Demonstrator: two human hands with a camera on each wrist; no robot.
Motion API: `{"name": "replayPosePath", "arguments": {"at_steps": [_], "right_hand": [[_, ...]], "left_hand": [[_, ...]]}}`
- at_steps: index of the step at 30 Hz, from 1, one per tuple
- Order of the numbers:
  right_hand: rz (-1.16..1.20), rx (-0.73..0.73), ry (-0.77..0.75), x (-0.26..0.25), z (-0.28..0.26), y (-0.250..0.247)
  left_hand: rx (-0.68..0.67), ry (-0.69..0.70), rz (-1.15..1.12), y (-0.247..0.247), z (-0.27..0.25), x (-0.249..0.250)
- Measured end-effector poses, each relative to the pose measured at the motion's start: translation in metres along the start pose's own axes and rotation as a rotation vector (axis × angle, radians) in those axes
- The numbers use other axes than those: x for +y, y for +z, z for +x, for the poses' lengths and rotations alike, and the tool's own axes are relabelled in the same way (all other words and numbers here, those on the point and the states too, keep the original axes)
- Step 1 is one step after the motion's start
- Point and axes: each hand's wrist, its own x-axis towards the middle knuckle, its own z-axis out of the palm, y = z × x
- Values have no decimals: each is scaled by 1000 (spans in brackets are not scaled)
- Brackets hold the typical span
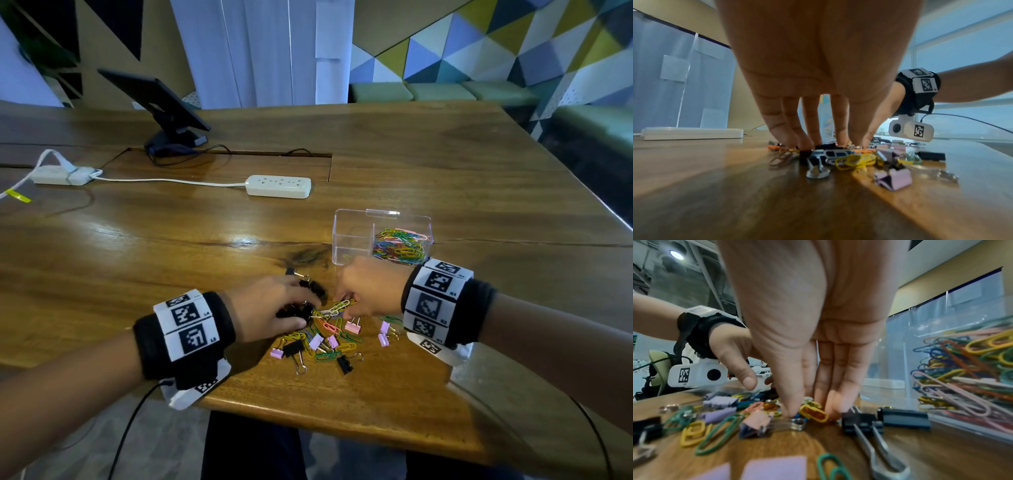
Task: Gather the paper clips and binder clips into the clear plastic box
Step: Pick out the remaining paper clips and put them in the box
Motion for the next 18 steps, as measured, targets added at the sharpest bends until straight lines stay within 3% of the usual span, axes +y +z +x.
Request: {"name": "replayPosePath", "arguments": {"at_steps": [10, 18], "right_hand": [[15, 4, 20, -5, 1, 1], [57, -75, 51, -4, -3, -4]], "left_hand": [[41, -5, 46, -1, 19, -2], [59, -59, 69, -9, 35, -3]]}}
